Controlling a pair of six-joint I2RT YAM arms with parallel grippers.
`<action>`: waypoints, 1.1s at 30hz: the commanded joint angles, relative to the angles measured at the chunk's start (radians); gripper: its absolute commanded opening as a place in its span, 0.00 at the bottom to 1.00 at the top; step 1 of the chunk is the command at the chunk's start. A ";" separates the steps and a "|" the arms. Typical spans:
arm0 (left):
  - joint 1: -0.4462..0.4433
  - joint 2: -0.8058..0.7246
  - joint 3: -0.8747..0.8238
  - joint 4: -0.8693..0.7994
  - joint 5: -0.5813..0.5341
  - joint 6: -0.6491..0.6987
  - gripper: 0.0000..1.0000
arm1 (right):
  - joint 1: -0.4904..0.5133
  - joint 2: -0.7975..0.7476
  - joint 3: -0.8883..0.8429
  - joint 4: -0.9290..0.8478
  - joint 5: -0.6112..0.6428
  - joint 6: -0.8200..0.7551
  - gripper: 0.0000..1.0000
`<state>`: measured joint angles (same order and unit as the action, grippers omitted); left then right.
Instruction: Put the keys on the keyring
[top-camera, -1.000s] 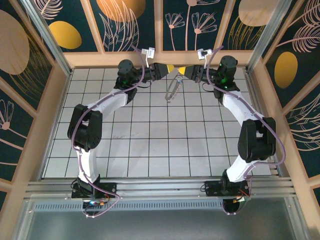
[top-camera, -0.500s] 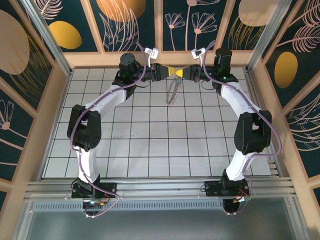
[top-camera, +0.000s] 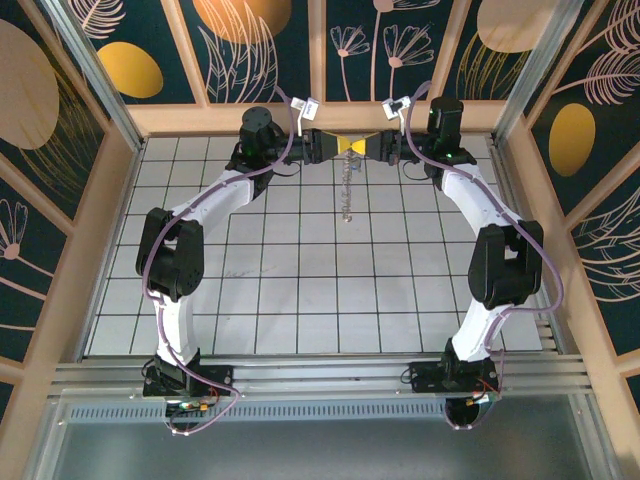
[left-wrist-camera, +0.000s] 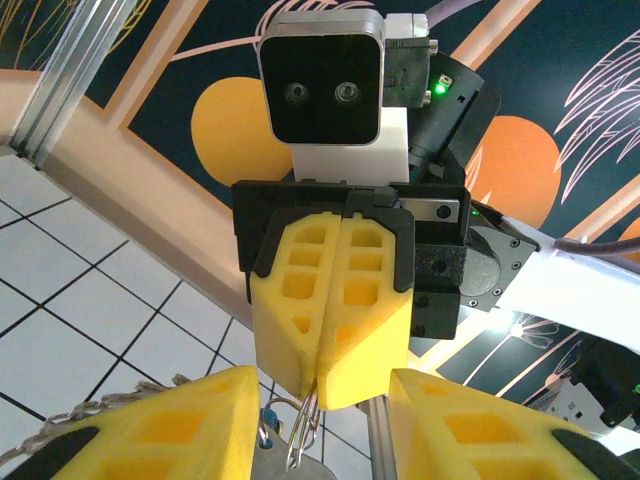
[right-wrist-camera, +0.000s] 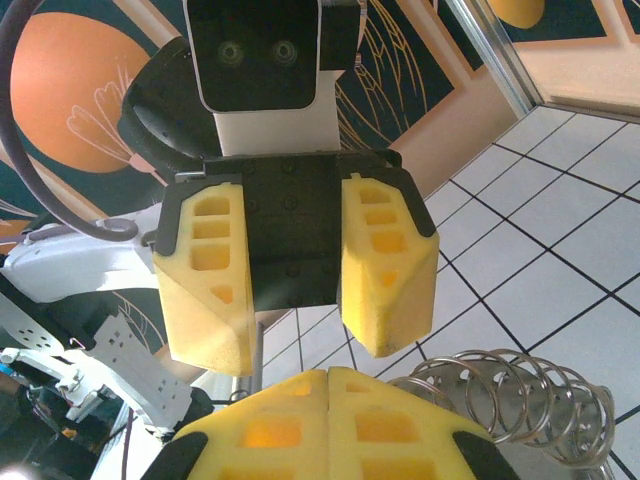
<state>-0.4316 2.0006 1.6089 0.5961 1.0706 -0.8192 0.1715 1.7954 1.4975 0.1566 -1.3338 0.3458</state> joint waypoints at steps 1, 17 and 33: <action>0.005 0.009 -0.017 0.073 0.027 -0.025 0.37 | -0.004 -0.017 0.023 0.051 -0.024 0.001 0.00; -0.005 0.031 -0.040 0.168 0.033 -0.092 0.34 | -0.002 -0.019 -0.014 0.176 -0.010 0.098 0.00; -0.021 0.044 -0.030 0.210 0.017 -0.122 0.21 | 0.009 -0.012 -0.024 0.187 -0.005 0.106 0.00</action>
<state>-0.4454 2.0270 1.5719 0.7414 1.0847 -0.9249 0.1719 1.7954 1.4761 0.2924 -1.3293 0.4515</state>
